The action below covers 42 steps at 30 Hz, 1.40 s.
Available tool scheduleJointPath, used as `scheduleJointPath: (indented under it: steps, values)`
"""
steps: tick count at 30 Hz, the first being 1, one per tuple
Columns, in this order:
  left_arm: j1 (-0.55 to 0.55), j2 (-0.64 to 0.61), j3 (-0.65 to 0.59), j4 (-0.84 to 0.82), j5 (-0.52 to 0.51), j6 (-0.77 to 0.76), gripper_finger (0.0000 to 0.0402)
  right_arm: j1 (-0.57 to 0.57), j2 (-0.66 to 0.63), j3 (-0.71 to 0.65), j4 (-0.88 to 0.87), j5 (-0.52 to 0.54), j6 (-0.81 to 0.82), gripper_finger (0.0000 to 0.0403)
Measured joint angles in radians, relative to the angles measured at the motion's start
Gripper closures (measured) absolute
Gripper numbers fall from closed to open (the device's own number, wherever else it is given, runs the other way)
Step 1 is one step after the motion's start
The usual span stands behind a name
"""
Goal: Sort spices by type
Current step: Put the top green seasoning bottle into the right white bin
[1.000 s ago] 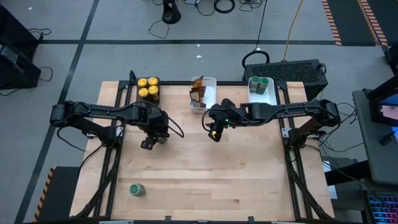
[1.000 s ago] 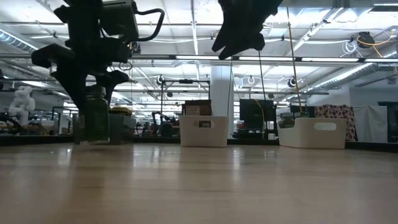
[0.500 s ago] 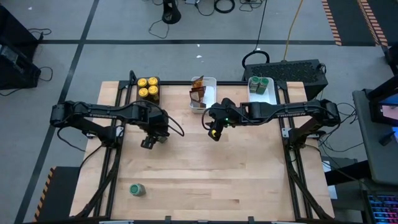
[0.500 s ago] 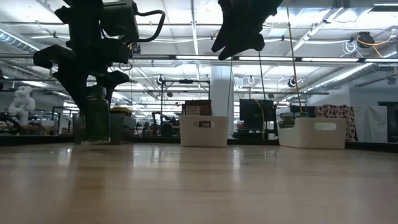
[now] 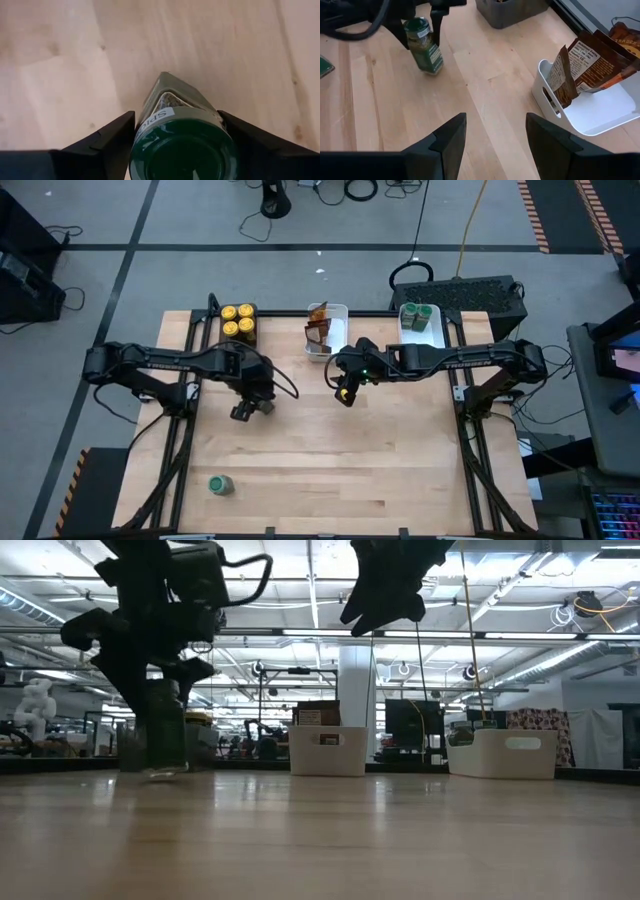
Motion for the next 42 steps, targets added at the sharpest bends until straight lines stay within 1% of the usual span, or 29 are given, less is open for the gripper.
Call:
scheduleJointPath:
  steps: [5,20,27,31,37,39,42]
  values:
    - [0.000,0.040,0.000,0.004,0.057,0.000,0.0126,0.000,0.000,0.000,0.009,-0.001,-0.006,0.0216]
    - [-0.001,0.038,0.000,0.005,0.087,-0.026,0.0126,0.000,0.000,0.000,0.034,-0.003,-0.009,0.0216]
    - [0.000,0.038,0.010,-0.036,0.100,-0.026,0.0123,0.000,0.000,0.000,0.036,-0.006,-0.021,0.0216]
    - [0.008,0.028,0.015,-0.044,0.112,-0.028,0.0098,0.000,0.000,0.000,0.037,-0.007,-0.034,0.0216]
    - [0.007,0.027,0.015,-0.052,0.130,-0.026,0.0030,0.000,0.000,0.000,0.036,-0.006,-0.059,0.0216]
    - [0.008,0.022,0.024,-0.084,0.130,-0.031,0.0011,0.000,0.000,0.000,0.037,-0.007,-0.062,0.0216]
    - [0.012,0.013,0.040,-0.104,0.141,-0.038,0.0005,0.000,0.000,0.000,0.047,-0.010,-0.065,0.0216]
